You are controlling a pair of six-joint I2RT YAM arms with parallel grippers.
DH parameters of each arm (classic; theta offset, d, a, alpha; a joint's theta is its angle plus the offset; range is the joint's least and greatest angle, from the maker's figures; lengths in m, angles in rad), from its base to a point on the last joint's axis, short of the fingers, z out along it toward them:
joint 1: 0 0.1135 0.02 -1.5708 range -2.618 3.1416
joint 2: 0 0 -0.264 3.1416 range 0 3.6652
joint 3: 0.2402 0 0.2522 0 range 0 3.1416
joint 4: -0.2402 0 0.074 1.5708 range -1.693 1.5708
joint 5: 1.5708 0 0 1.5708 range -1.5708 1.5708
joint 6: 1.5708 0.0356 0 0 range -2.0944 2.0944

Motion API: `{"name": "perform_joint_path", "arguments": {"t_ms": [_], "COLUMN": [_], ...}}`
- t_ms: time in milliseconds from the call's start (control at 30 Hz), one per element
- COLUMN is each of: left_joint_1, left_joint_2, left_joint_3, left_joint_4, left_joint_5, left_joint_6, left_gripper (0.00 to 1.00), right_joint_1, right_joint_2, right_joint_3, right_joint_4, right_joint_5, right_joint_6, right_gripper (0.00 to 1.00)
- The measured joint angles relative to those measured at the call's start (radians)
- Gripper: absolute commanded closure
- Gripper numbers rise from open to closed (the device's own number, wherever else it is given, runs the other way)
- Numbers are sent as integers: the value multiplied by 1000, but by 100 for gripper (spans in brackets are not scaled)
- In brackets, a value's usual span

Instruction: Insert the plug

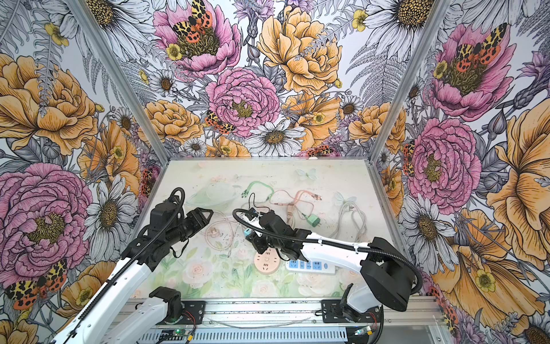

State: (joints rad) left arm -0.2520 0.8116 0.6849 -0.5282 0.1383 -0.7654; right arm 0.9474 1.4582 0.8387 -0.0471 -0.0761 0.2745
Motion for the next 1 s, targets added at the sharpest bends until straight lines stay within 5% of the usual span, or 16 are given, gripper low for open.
{"name": "perform_joint_path", "arguments": {"t_ms": [500,1000], "left_joint_1": [-9,-200], "left_joint_2": [-12,61], "left_joint_3": [-11,-15], "left_joint_4": [0,-7], "left_joint_5": [-27,-154], "left_joint_6": [5,-48], "left_gripper": [38,38], "right_joint_1": [145,327], "right_joint_2": [-84,-27], "right_joint_3": [-25,-18], "right_joint_4": [-154,-283], "right_joint_5": [343,568], "right_joint_6": [446,658], "right_gripper": [100,100]}}
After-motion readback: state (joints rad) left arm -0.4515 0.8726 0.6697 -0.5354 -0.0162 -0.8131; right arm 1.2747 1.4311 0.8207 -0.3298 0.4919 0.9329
